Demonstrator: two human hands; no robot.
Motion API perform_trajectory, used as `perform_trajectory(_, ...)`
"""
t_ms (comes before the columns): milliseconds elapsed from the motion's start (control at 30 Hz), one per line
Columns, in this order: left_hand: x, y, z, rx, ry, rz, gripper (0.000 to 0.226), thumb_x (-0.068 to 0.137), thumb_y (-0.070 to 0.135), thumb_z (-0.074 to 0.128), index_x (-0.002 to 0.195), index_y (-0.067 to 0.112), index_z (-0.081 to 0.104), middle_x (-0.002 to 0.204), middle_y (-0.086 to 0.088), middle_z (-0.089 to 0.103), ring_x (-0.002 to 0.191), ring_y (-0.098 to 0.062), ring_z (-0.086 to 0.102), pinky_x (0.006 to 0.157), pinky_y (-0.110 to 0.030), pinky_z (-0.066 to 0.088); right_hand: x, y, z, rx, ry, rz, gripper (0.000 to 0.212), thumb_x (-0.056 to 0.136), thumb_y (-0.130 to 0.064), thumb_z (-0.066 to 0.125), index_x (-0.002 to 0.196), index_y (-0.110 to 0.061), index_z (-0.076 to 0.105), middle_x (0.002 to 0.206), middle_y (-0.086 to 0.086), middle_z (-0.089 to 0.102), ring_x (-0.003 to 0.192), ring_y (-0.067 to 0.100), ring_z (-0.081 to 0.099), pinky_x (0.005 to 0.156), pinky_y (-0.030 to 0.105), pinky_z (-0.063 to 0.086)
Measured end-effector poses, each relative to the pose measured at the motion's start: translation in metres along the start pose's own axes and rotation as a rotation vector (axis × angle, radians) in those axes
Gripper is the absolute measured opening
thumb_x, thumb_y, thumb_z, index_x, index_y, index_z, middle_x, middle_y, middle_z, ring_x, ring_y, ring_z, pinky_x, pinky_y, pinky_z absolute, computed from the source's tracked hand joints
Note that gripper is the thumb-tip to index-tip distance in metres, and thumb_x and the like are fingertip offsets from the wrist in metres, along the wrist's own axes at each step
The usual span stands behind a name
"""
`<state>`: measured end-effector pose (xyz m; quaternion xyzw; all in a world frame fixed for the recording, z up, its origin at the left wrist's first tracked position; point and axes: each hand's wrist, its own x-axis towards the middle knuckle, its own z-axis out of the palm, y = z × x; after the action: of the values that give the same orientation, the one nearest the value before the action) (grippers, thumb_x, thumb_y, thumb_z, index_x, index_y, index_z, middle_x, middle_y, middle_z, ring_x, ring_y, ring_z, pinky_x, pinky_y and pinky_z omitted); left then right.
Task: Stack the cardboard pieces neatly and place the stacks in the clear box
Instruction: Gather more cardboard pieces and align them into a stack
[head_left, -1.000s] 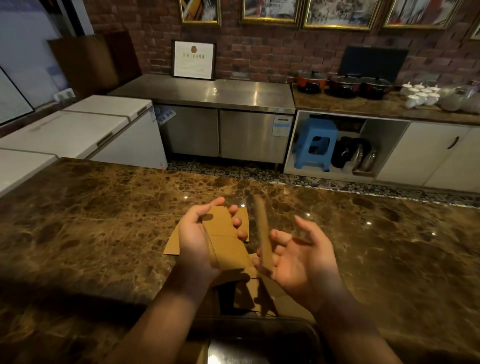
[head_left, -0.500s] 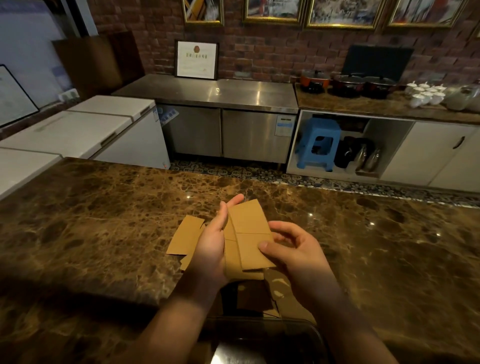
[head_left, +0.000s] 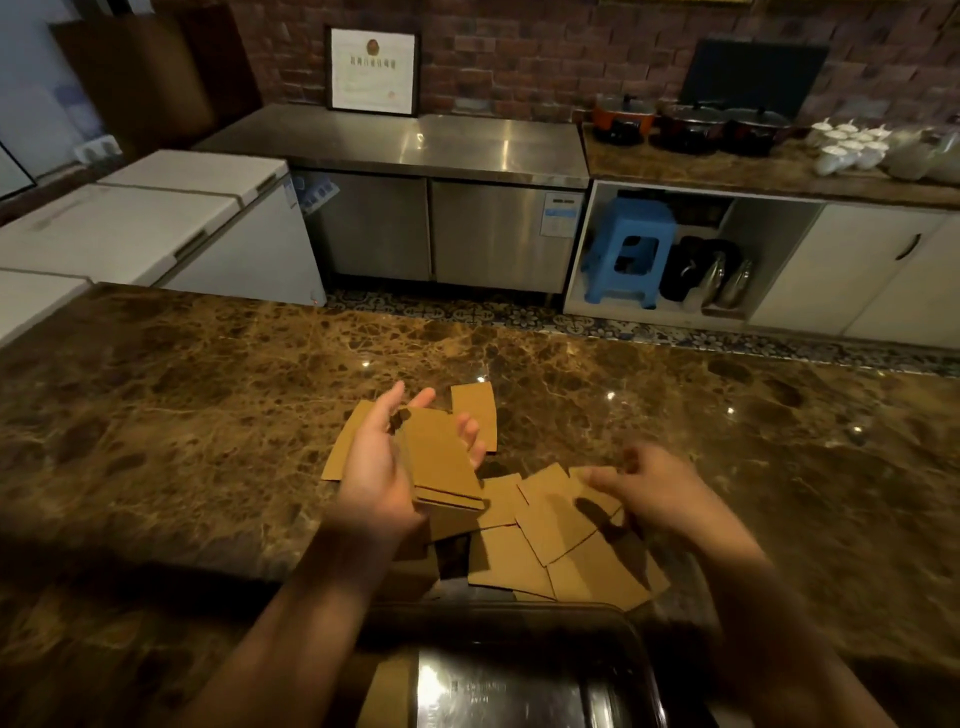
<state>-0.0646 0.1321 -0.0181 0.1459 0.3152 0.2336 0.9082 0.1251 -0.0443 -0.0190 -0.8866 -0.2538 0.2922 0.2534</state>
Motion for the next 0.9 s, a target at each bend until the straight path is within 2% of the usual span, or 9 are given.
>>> perform_trajectory(100,0.000,0.007,-0.002,0.007,-0.042,-0.032,0.038,0.093,0.041,0.058,0.126,0.022,0.061,0.120,-0.026,0.068,0.086,-0.035,0.071,0.076,-0.044,0.058,0.012,0.018,0.017,-0.167,-0.057,0.136,0.080,0.060,-0.072,0.078,0.116,-0.015,0.065,0.116,0.007,0.067,0.102,0.022,0.065,0.089,0.042,0.057)
perform_trajectory(167,0.001,0.006,0.001,0.023,-0.054,-0.035,0.036,0.095,0.039,0.055,0.126,0.022,0.061,0.117,-0.025,0.069,0.082,-0.033,0.070,0.072,-0.041,0.057,0.017,0.015,0.029,-0.234,-0.022,0.172,0.118,0.046,-0.079,0.078,0.138,-0.011,0.049,0.139,0.013,0.054,0.124,0.030,0.054,0.103,0.046,0.049)
perform_trajectory(233,0.002,0.001,0.004,0.051,-0.057,-0.040,0.035,0.095,0.037,0.055,0.125,0.021,0.061,0.111,-0.024,0.069,0.081,-0.032,0.069,0.070,-0.040,0.056,0.019,0.007,0.041,-0.332,-0.001,0.174,0.127,0.045,-0.078,0.080,0.145,-0.012,0.037,0.148,0.013,0.046,0.134,0.034,0.045,0.109,0.051,0.042)
perform_trajectory(333,0.001,-0.002,0.006,0.088,-0.058,-0.042,0.034,0.090,0.033,0.060,0.121,0.019,0.063,0.105,-0.023,0.070,0.079,-0.031,0.069,0.071,-0.040,0.053,0.026,0.001,0.052,-0.212,-0.029,0.142,0.099,0.059,-0.055,0.089,0.136,-0.015,0.043,0.136,0.011,0.055,0.123,0.032,0.055,0.100,0.052,0.049)
perform_trajectory(400,0.000,-0.001,0.005,0.095,-0.048,-0.035,0.038,0.077,0.030,0.067,0.113,0.017,0.070,0.102,-0.022,0.072,0.077,-0.030,0.070,0.068,-0.039,0.054,0.029,0.004,0.051,0.089,-0.070,0.133,0.070,0.065,-0.029,0.092,0.121,-0.016,0.053,0.113,0.006,0.065,0.099,0.026,0.068,0.078,0.045,0.062)
perform_trajectory(500,0.000,0.000,0.000,0.105,-0.045,-0.034,0.027,0.068,0.029,0.071,0.086,0.013,0.083,0.098,-0.018,0.074,0.076,-0.028,0.070,0.065,-0.036,0.055,0.029,0.008,0.038,0.412,-0.139,0.091,0.047,0.072,-0.010,0.087,0.112,-0.016,0.063,0.094,0.005,0.074,0.071,0.021,0.075,0.052,0.030,0.059)
perform_trajectory(700,-0.001,-0.002,0.005,0.128,-0.046,0.000,0.052,0.071,0.025,0.072,0.123,0.019,0.065,0.101,-0.020,0.074,0.076,-0.029,0.070,0.060,-0.037,0.056,0.031,0.008,0.009,0.789,-0.043,0.004,0.038,0.077,-0.006,0.081,0.112,-0.015,0.068,0.092,0.006,0.080,0.082,0.025,0.077,0.064,0.038,0.061)
perform_trajectory(800,-0.001,-0.001,0.009,0.163,-0.034,0.026,0.037,0.090,0.016,0.060,0.127,0.022,0.062,0.104,-0.018,0.074,0.077,-0.028,0.070,0.058,-0.036,0.058,0.026,0.000,0.000,1.039,-0.020,-0.049,0.034,0.079,-0.004,0.078,0.110,-0.012,0.068,0.092,0.007,0.080,0.082,0.022,0.077,0.059,0.034,0.061)
perform_trajectory(900,-0.002,-0.001,0.015,0.183,-0.038,0.048,0.034,0.095,0.019,0.058,0.128,0.024,0.061,0.109,-0.017,0.072,0.078,-0.027,0.070,0.059,-0.036,0.057,0.017,-0.013,-0.009,1.167,-0.064,-0.077,0.036,0.079,-0.008,0.076,0.113,-0.016,0.068,0.102,0.007,0.079,0.094,0.022,0.076,0.074,0.039,0.060)
